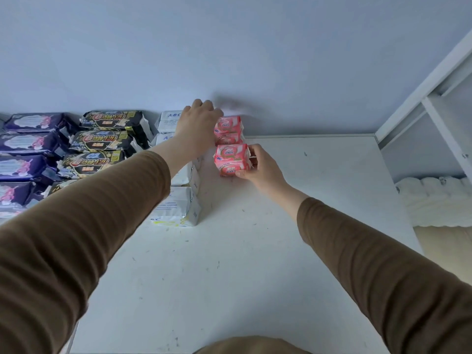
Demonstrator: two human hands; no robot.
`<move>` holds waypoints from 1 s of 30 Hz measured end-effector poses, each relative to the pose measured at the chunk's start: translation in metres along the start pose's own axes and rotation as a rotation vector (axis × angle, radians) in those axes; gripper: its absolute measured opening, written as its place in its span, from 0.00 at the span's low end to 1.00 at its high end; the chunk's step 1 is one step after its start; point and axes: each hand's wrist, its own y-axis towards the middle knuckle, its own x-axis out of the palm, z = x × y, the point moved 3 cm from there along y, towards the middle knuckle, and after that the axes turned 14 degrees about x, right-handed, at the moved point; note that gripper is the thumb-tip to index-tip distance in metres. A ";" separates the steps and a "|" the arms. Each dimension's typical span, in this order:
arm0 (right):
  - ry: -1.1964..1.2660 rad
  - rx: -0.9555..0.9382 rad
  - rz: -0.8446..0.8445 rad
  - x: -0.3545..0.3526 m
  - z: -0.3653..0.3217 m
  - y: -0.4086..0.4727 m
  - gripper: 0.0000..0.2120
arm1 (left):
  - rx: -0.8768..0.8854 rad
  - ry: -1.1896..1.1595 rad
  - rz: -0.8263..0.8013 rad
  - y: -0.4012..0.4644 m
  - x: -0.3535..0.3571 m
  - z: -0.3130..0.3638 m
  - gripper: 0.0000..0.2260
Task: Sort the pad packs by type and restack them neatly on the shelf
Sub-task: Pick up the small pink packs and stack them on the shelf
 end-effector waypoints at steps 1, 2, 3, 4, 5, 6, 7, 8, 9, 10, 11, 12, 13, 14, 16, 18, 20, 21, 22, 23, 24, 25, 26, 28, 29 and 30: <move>-0.008 -0.003 0.014 0.001 -0.002 0.003 0.24 | -0.003 -0.007 0.010 -0.005 -0.004 0.001 0.20; -0.016 -0.004 0.026 0.002 -0.004 0.006 0.24 | -0.005 -0.015 0.017 -0.012 -0.007 0.002 0.20; -0.021 -0.004 0.034 0.003 -0.006 0.008 0.24 | -0.007 -0.024 0.020 -0.019 -0.010 0.004 0.19; -0.023 -0.003 0.040 0.005 -0.008 0.011 0.24 | -0.010 -0.029 0.021 -0.026 -0.012 0.006 0.18; -0.027 -0.003 0.046 0.007 -0.010 0.014 0.23 | -0.012 -0.032 0.023 -0.034 -0.014 0.008 0.18; -0.036 -0.005 0.056 0.008 -0.012 0.016 0.23 | -0.017 -0.036 0.028 -0.042 -0.015 0.010 0.17; -0.049 -0.010 0.069 0.010 -0.014 0.017 0.22 | -0.027 -0.043 0.034 -0.050 -0.016 0.012 0.18; -0.059 -0.018 0.081 0.011 -0.017 0.019 0.21 | -0.039 -0.049 0.038 -0.058 -0.017 0.013 0.18; -0.067 -0.026 0.087 0.012 -0.019 0.020 0.20 | -0.049 -0.049 0.037 -0.065 -0.018 0.014 0.18; -0.079 -0.031 0.091 0.013 -0.021 0.021 0.19 | -0.052 -0.043 0.034 -0.073 -0.019 0.015 0.18; -0.101 -0.031 0.092 0.014 -0.022 0.021 0.19 | -0.051 -0.034 0.030 -0.080 -0.019 0.016 0.18; -0.124 -0.024 0.094 0.014 -0.023 0.021 0.19 | -0.049 -0.028 0.031 -0.086 -0.020 0.016 0.17; -0.135 -0.008 0.097 0.014 -0.024 0.020 0.20 | -0.048 -0.028 0.038 -0.092 -0.022 0.017 0.16; -0.131 0.009 0.103 0.014 -0.024 0.017 0.21 | -0.049 -0.032 0.050 -0.098 -0.024 0.018 0.16; -0.118 0.044 0.138 0.012 -0.024 0.006 0.27 | -0.052 -0.034 0.071 -0.110 -0.028 0.021 0.15; -0.137 0.068 0.181 0.009 -0.024 -0.011 0.30 | -0.040 -0.037 0.084 -0.122 -0.031 0.024 0.15; -0.188 0.064 0.213 0.007 -0.026 -0.033 0.30 | -0.028 -0.046 0.091 -0.137 -0.033 0.027 0.15; -0.230 0.053 0.224 0.006 -0.027 -0.048 0.30 | -0.023 -0.048 0.091 -0.146 -0.033 0.029 0.15; -0.279 0.040 0.229 0.006 -0.028 -0.063 0.30 | -0.019 -0.052 0.095 -0.157 -0.034 0.032 0.16; -0.328 0.028 0.227 0.007 -0.029 -0.081 0.29 | -0.014 -0.062 0.099 -0.169 -0.034 0.035 0.16; -0.373 0.018 0.222 0.009 -0.029 -0.100 0.28 | -0.006 -0.076 0.106 -0.182 -0.035 0.039 0.17; -0.410 0.009 0.218 0.013 -0.030 -0.120 0.26 | 0.007 -0.091 0.114 -0.197 -0.036 0.043 0.17; -0.442 -0.001 0.220 0.017 -0.031 -0.142 0.25 | 0.023 -0.101 0.122 -0.213 -0.037 0.048 0.17; -0.486 -0.018 0.232 0.027 -0.031 -0.187 0.23 | 0.050 -0.111 0.126 -0.249 -0.037 0.057 0.18; -0.500 -0.022 0.239 0.034 -0.031 -0.210 0.22 | 0.062 -0.116 0.131 -0.268 -0.036 0.061 0.18; -0.513 -0.024 0.246 0.042 -0.030 -0.232 0.21 | 0.069 -0.125 0.137 -0.288 -0.034 0.066 0.18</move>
